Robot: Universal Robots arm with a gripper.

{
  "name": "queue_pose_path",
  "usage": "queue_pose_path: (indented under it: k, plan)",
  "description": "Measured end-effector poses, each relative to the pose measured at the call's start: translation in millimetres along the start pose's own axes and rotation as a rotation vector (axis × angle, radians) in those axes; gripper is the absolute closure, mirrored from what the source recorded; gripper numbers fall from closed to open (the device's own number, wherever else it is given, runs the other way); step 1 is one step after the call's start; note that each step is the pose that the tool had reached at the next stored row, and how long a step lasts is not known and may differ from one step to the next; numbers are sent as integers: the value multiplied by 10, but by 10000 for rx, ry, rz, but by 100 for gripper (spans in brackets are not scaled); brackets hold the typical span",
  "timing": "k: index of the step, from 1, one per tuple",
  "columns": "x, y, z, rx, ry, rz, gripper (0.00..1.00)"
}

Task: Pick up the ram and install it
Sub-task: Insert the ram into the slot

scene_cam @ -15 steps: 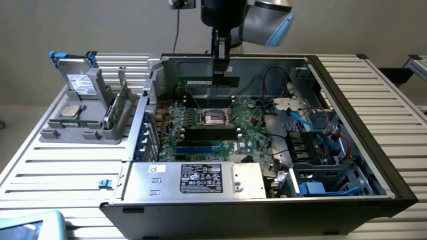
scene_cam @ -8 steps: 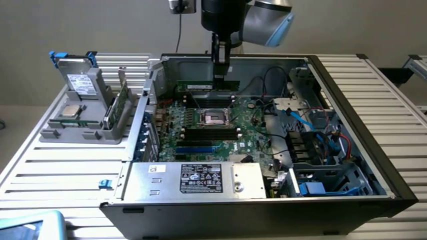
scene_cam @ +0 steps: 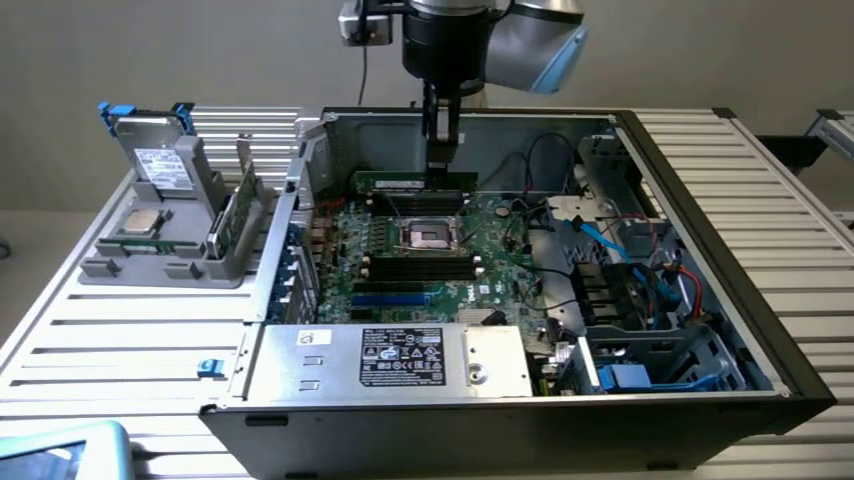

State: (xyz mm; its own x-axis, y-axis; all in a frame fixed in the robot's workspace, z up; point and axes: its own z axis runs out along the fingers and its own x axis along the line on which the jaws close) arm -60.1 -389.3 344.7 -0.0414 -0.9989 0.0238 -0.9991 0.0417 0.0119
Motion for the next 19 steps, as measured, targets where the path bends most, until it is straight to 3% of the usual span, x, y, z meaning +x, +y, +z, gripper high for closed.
queue_pose_path:
  k: [11,19]
  plan:
    - [-4,-57,198,-5,2,-109,87]
    - [7,-81,330,-125,10,-224,87]
